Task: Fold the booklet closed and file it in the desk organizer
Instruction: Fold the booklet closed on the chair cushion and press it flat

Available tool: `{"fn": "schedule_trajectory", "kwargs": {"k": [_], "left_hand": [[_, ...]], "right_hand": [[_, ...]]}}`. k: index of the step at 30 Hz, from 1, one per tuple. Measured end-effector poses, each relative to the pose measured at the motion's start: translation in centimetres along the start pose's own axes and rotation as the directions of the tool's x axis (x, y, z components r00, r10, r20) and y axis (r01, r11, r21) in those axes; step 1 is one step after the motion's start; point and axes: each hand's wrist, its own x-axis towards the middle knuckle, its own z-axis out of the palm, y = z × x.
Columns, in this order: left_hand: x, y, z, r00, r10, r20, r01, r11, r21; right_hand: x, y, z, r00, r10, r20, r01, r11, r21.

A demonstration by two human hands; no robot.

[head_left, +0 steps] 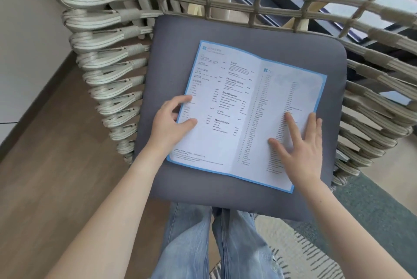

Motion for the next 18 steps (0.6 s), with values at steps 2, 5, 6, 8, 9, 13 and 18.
{"fn": "schedule_trajectory", "kwargs": {"k": [2,5,6,8,9,13,18], "left_hand": [[0.0,-0.2,-1.1,0.998,-0.032,0.053,0.035,0.998,-0.059],[0.3,-0.5,-3.2,0.999,-0.021,0.03,0.022,0.998,-0.056],[0.5,-0.4,-4.0,1.0,-0.015,0.0,0.015,0.999,-0.047],[0.8,0.2,-5.0,0.999,0.004,-0.05,-0.007,0.999,-0.045],[0.8,0.7,-5.3,0.997,0.024,-0.068,-0.028,0.998,-0.055],[0.6,3.0,-5.0,0.989,0.11,-0.098,-0.117,0.991,-0.062],[-0.7,5.5,-3.8,0.982,0.166,-0.088,-0.171,0.984,-0.05]], "right_hand": [[0.9,-1.1,0.2,1.0,-0.019,-0.012,0.019,1.0,-0.005],[3.0,-3.3,0.8,0.998,-0.067,-0.012,0.067,0.998,-0.012],[3.6,-4.1,1.0,0.996,-0.085,-0.013,0.085,0.996,-0.019],[4.8,-5.4,1.1,0.993,-0.114,-0.039,0.111,0.991,-0.069],[5.3,-6.0,0.9,0.991,-0.118,-0.057,0.112,0.989,-0.1],[5.2,-6.6,-0.3,0.998,-0.044,-0.048,0.039,0.995,-0.094],[1.4,-2.1,-2.0,0.999,0.027,0.045,-0.029,0.999,0.039]]}}
